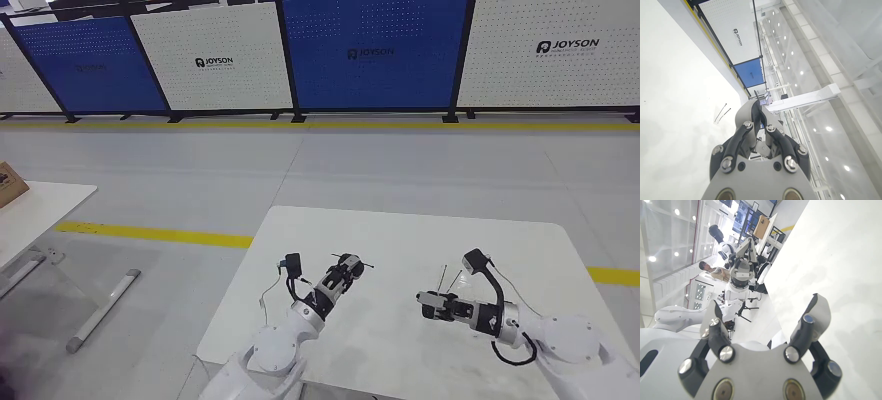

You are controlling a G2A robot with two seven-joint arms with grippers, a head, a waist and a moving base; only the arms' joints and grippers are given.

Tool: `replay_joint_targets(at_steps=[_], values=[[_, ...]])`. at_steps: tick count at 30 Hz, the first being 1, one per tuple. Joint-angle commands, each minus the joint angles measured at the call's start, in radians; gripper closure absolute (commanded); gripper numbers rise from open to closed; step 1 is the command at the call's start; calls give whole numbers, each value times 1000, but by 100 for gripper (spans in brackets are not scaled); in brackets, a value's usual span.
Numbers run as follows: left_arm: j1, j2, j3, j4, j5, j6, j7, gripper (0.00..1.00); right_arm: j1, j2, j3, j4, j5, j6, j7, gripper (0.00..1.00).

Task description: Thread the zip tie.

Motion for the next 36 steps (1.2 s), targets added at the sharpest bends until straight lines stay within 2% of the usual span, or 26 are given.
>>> replay_joint_targets(at_steps=[1, 5, 7, 10, 12, 17, 23, 26, 27, 36], values=[[0, 0, 0, 0, 0, 0, 0, 100, 0, 0, 0, 0, 1, 0, -1, 0], [0, 0, 0, 0, 0, 0, 0, 100, 0, 0, 0, 0, 1, 0, -1, 0], [-4, -3, -5, 12, -32, 22, 22, 100, 0, 0, 0, 0, 1, 0, -1, 0], [-5, -5, -20, -12, -73, 26, 35, 100, 0, 0, 0, 0, 1, 0, -1, 0], [7, -3, -39, -47, -72, 14, 34, 100, 0, 0, 0, 0, 1, 0, -1, 0], [54, 6, -109, -177, -39, -22, 41, 100, 0, 0, 0, 0, 1, 0, -1, 0], [94, 14, -160, -346, 19, -1, 23, 100, 0, 0, 0, 0, 1, 0, -1, 0], [109, 16, -174, -411, 30, 7, 11, 100, 0, 0, 0, 0, 1, 0, -1, 0], [112, 16, -177, -421, 24, 6, 11, 100, 0, 0, 0, 0, 1, 0, -1, 0], [112, 16, -177, -421, 24, 6, 11, 100, 0, 0, 0, 0, 1, 0, -1, 0]])
